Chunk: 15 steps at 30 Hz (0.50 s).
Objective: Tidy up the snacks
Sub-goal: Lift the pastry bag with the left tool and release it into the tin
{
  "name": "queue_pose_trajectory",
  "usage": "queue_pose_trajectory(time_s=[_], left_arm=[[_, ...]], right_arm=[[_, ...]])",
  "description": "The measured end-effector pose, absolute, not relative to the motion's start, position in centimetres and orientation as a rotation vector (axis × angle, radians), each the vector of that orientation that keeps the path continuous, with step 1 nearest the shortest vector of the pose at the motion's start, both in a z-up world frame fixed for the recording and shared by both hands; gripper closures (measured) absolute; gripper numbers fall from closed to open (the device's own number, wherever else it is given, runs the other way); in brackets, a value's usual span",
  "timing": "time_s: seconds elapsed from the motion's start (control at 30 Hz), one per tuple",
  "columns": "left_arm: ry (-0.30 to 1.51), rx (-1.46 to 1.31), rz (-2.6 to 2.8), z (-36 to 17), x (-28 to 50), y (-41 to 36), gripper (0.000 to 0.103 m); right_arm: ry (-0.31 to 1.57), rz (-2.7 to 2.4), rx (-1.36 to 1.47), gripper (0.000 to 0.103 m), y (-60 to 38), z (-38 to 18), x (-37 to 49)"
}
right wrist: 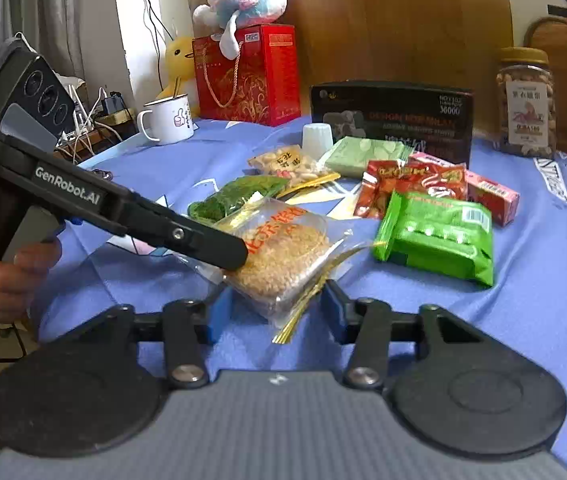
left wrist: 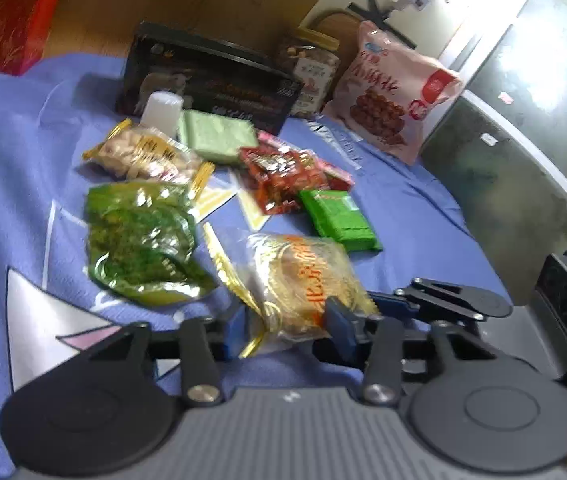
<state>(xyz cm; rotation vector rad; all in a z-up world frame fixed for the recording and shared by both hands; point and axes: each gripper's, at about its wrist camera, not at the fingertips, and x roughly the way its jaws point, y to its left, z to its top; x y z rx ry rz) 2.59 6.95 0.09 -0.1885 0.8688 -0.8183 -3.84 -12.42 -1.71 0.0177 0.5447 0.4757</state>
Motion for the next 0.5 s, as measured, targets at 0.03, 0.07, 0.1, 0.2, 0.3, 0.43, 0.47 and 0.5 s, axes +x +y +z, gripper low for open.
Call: queue_pose_trajectory(time_s=[0.03,0.07,0.1,0.2,0.3,0.43,0.47,0.5], left_arm=[[0.861,-0.184,-0.816,0.5,2.5,7.0,0.064],[0.847,-0.183,-0.819,1.0,2.4,7.1,0.064],[0.835,-0.184,-0.824,1.5,2.4,7.2,0.064],[0.78,-0.178,-0.834,3.4,2.9,7.1,0.064],[0.72,-0.148,-0.826,5.5,4.6,6.2,0.064],[0.655,-0.136,-0.793,7.5,8.8,4.3,0.064],[0.648,-0.146,-0.781,8.0,10.1,3.9,0.064],[0.638,-0.154,-0.77,8.3,11.6,3.4,0.064]], right_arm=[[0.538,0.487,0.028,0.056,-12.5,-1.5,-3.8],[0.528,0.49,0.041,0.056,-12.7,-1.2,-3.8],[0.513,0.493,0.052,0.056,-12.9,-0.9,-3.7],[0.462,0.496,0.078,0.056,-13.3,0.4,-3.2],[0.416,0.476,0.079,0.056,-13.7,1.9,-1.5],[0.371,0.429,0.076,0.056,-14.4,3.8,2.9],[0.369,0.419,0.084,0.056,-14.8,4.4,4.6],[0.369,0.412,0.093,0.056,-15.1,4.7,6.1]])
